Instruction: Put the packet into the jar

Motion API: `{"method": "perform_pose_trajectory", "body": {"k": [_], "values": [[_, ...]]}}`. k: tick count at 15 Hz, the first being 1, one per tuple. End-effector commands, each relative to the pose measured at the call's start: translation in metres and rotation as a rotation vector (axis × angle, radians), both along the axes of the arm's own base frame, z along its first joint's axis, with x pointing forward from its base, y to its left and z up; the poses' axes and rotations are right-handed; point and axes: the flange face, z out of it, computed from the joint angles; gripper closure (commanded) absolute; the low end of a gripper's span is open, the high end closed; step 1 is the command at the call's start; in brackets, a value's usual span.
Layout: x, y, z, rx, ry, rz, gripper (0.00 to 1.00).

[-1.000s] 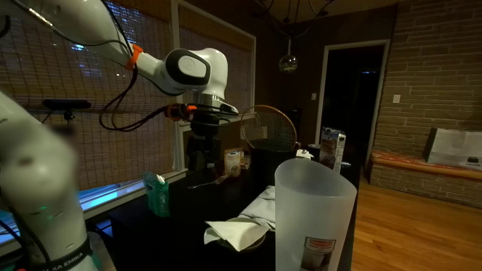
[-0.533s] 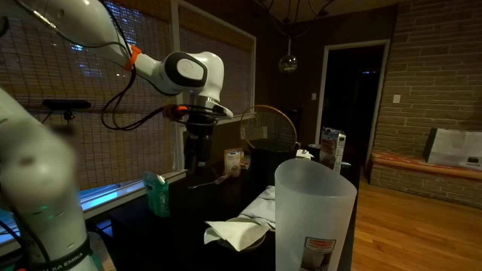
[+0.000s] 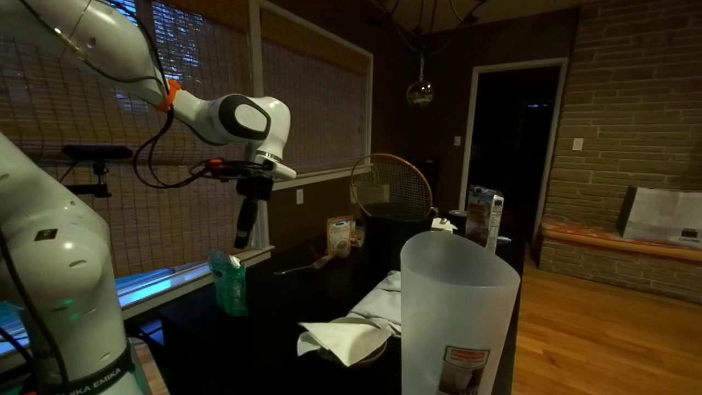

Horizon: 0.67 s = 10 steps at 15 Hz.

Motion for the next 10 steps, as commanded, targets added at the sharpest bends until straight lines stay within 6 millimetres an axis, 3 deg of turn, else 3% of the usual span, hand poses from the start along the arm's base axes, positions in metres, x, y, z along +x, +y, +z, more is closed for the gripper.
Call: {"method": "perform_pose_trajectory", "body": {"k": [1,3,10], "values": [[0.0,-0.001,0.001,0.0,-0.001,-0.004,0.0],[0.001,-0.005,0.004,0.018,0.002,-0.053,0.0],[0.019,0.05,-0.029,0.157,-0.093,-0.453,0.0]]}}
